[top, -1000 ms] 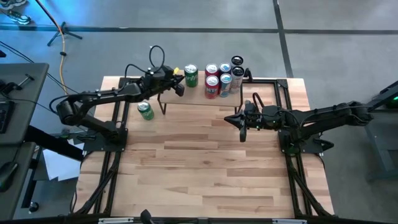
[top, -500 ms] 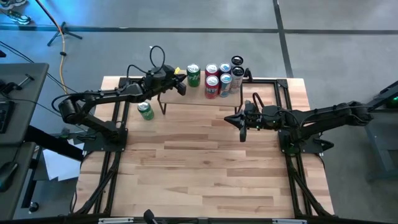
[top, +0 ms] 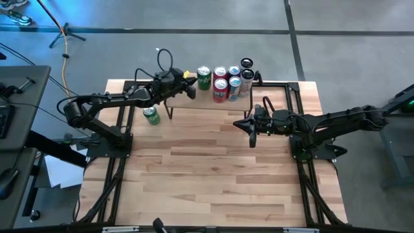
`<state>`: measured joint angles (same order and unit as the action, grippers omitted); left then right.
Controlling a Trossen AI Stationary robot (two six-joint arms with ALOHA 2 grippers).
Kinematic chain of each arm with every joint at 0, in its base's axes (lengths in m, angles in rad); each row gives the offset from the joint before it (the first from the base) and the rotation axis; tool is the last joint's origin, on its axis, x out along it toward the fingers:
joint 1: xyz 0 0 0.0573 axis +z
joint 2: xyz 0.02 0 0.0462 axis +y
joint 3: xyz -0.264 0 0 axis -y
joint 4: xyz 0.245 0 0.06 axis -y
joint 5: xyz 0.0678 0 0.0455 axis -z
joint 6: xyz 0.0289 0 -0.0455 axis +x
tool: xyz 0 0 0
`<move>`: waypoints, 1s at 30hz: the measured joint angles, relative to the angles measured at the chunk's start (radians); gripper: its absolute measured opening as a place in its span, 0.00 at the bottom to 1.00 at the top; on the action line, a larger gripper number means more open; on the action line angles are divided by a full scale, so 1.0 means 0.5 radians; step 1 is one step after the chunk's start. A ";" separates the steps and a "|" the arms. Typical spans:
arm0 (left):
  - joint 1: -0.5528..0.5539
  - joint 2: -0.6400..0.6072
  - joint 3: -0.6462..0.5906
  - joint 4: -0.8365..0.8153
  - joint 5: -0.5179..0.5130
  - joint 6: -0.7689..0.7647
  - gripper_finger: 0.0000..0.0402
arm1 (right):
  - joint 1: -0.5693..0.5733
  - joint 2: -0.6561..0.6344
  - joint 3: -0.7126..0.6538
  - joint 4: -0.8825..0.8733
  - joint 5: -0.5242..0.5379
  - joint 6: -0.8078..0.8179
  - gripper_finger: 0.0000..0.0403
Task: Place canned beverage on shelf
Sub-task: Put the bottom green soda can on the shelf
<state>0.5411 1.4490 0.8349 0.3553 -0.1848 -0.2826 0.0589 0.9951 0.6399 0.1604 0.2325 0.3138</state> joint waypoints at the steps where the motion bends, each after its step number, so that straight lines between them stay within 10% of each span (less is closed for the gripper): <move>1: 0.000 0.000 0.000 0.013 0.000 -0.017 0.00 | 0.000 0.000 0.000 0.000 0.000 0.000 0.00; 30: -0.034 0.009 0.002 0.096 0.016 -0.045 0.00 | 0.000 0.001 0.000 0.000 0.000 0.005 0.00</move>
<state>0.5240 1.4536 0.8360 0.4030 -0.1770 -0.3049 0.0589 0.9954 0.6399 0.1604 0.2325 0.3161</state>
